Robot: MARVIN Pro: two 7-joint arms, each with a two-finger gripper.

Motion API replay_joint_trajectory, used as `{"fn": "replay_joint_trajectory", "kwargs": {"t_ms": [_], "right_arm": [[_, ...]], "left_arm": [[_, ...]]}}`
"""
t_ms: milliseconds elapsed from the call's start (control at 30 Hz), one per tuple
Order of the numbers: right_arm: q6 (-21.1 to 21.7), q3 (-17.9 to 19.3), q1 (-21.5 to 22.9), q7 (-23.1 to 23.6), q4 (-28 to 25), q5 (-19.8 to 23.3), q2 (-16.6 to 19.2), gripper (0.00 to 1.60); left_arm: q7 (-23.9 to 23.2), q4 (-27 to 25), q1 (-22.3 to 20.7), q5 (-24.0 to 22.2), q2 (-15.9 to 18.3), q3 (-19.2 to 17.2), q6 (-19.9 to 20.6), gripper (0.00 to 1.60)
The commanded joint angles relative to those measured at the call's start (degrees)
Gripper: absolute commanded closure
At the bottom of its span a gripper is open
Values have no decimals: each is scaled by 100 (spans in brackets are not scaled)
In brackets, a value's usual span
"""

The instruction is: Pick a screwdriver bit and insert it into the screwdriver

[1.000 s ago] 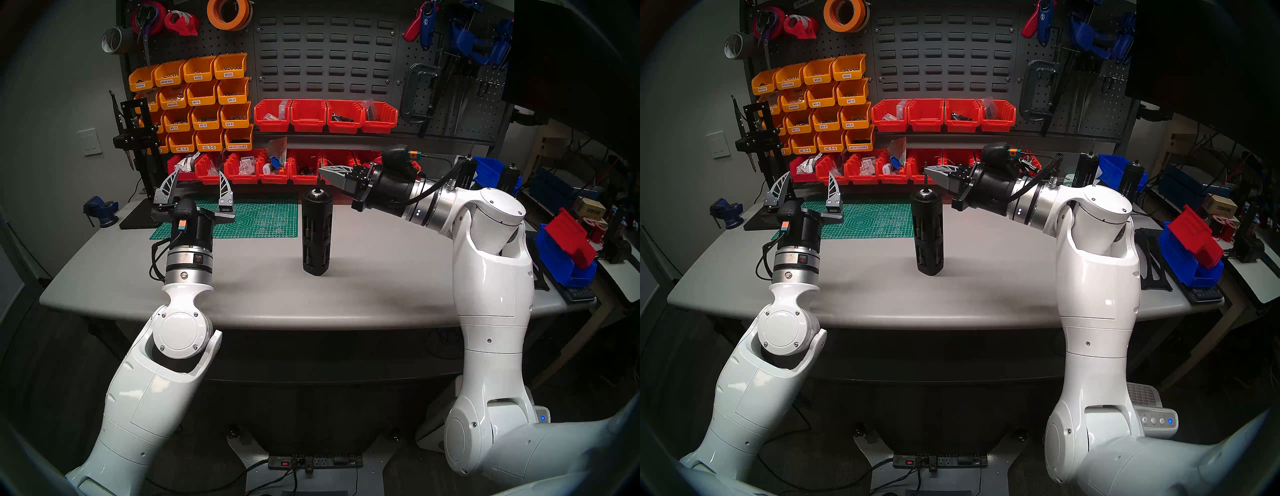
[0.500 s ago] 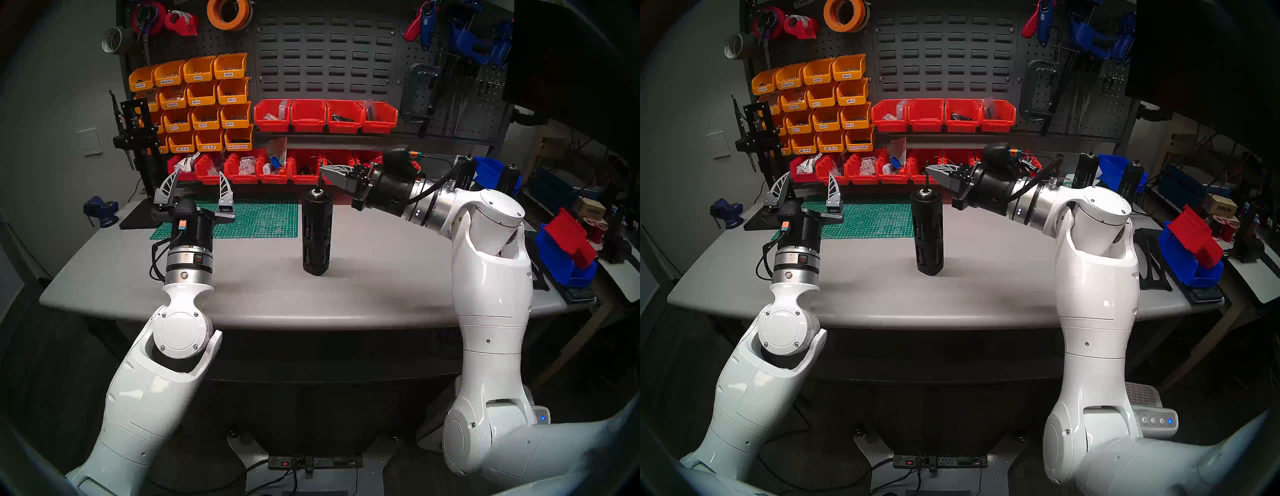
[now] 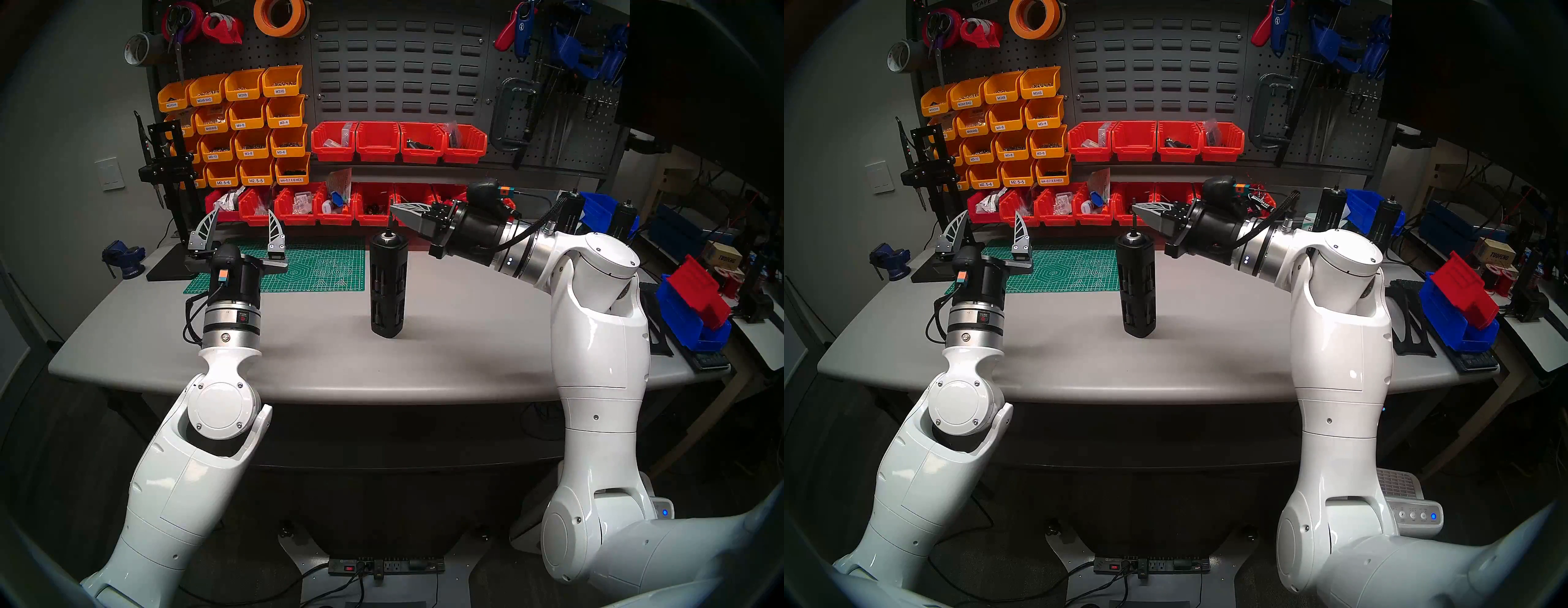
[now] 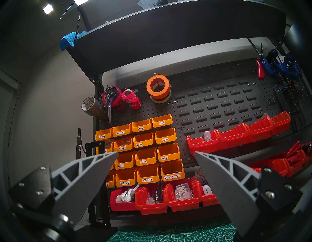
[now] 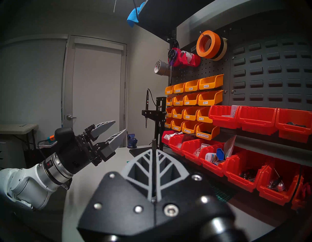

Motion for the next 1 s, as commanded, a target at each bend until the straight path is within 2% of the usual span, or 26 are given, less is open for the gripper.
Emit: {"fn": "replay_joint_trajectory", "kwargs": {"t_ms": [0,833,867,933,967], "right_arm": [[28,-31,175,48,-57,17,25,160],[146,101,91,119,-84,66,7,159],[147,100,87,115,-92,60,3,142],[138,100,77,120,-93,63,-17,88],[134,98,74,125,-93,60,-19,68]], "left_arm": [[13,-164,-150,-6,-5,-51,-50,0],[-1,-158,-196,8,-18,-15,-33,0],[1,-160,-193,10,-18,-16,-32,0],[8,-166,-186,12,-22,-18,-28,0],[7,-168,-183,12,-21,-18,-29,0]]}}
